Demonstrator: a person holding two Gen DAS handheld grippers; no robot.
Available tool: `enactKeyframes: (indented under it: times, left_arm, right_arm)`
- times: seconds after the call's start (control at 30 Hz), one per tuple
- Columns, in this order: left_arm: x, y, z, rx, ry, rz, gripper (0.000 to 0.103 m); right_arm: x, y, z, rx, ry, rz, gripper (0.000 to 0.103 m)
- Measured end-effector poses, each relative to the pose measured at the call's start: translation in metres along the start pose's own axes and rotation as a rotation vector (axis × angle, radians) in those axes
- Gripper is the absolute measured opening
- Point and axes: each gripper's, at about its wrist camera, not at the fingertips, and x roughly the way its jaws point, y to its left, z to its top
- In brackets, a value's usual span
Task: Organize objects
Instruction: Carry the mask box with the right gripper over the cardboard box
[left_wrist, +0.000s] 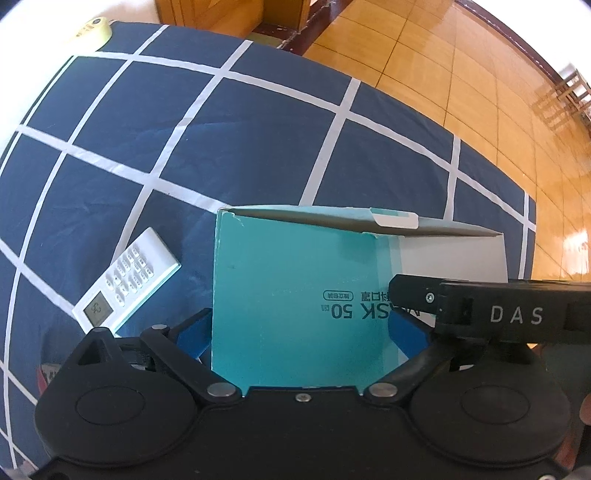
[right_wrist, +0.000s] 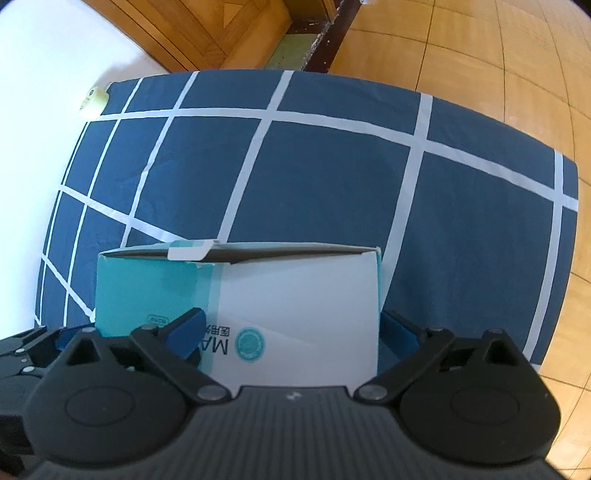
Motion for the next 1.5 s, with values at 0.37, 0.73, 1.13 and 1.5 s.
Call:
enactKeyframes:
  times: [0.37,0.73,1.13,1.5]
  left_arm:
    - [-0.033,0.008,-0.02,-0.091,-0.041,0.056,0.096]
    - [-0.089,0.042,-0.063,-0.241,-0.119,0.116,0.096]
    - [-0.143,0.088,-0.139,-0.422,-0.194,0.174,0.096]
    - [-0.187,0.131,-0.233,-0.578,-0.248,0.212,0.096]
  right_arm:
    - [-0.016,0.025,-0.005,-0.116,0.001,0.026,0.098]
    - [-0.045,0.081,-0.026,-0.284,-0.01,0.091,0.097]
    - [-0.067,0.153,-0.077,-0.476,-0.005,0.149,0.097]
    - [-0.085,0.223,-0.153,-0.653,0.007,0.189,0.096]
